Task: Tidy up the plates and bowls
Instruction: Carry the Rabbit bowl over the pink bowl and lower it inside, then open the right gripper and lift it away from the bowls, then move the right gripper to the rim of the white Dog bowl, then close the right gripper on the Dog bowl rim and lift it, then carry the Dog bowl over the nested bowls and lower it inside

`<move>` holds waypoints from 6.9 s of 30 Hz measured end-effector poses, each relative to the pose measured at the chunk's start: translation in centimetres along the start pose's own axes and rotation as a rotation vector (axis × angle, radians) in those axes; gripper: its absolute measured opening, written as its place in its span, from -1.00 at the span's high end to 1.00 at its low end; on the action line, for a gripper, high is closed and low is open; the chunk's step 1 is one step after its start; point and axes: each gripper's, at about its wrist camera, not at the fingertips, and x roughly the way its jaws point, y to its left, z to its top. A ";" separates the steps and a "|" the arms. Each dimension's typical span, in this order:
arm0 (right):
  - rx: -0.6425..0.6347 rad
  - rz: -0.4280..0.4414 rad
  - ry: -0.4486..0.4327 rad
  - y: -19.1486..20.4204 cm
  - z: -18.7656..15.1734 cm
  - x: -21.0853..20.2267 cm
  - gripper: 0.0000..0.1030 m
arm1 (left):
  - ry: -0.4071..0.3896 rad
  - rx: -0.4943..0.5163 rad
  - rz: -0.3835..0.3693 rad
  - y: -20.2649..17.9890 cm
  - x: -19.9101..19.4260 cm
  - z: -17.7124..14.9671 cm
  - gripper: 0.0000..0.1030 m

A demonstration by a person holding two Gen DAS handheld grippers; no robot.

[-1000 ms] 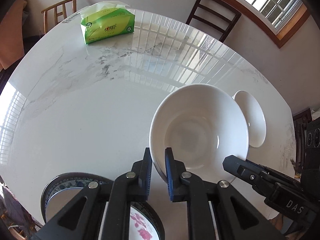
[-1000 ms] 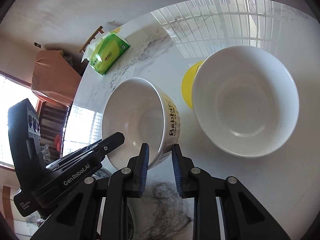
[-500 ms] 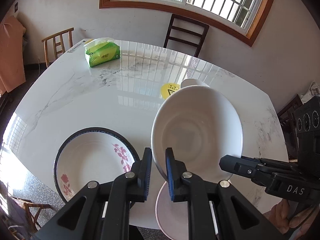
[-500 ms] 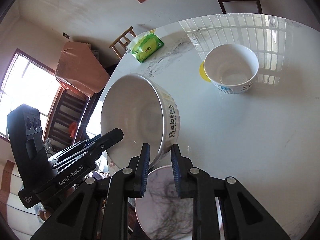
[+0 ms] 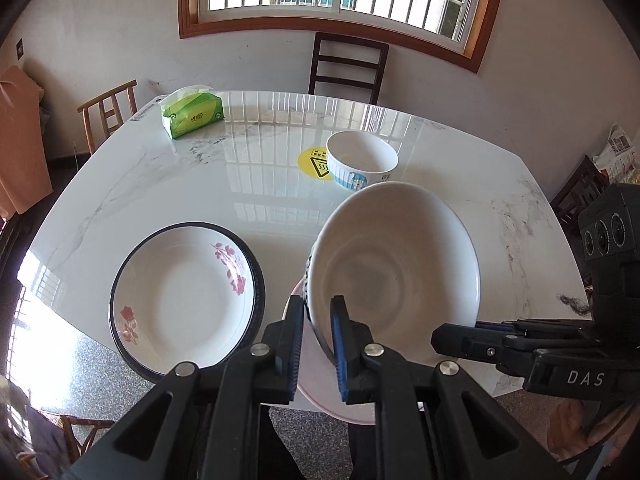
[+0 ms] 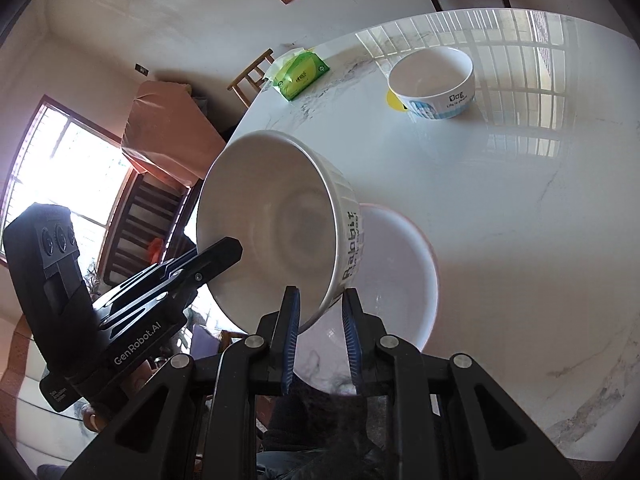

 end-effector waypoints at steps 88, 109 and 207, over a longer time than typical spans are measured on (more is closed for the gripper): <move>0.232 -0.021 -0.142 -11.1 -3.5 -0.3 0.24 | 0.085 0.084 0.089 -0.8 4.8 -1.8 0.31; 0.242 -0.103 -0.200 -16.1 -0.7 1.7 0.16 | 0.067 0.012 -0.007 1.5 9.2 4.9 0.31; -0.067 -0.104 -0.164 -3.4 -0.7 -1.5 0.66 | 0.084 0.064 0.010 -3.1 1.5 -1.0 0.78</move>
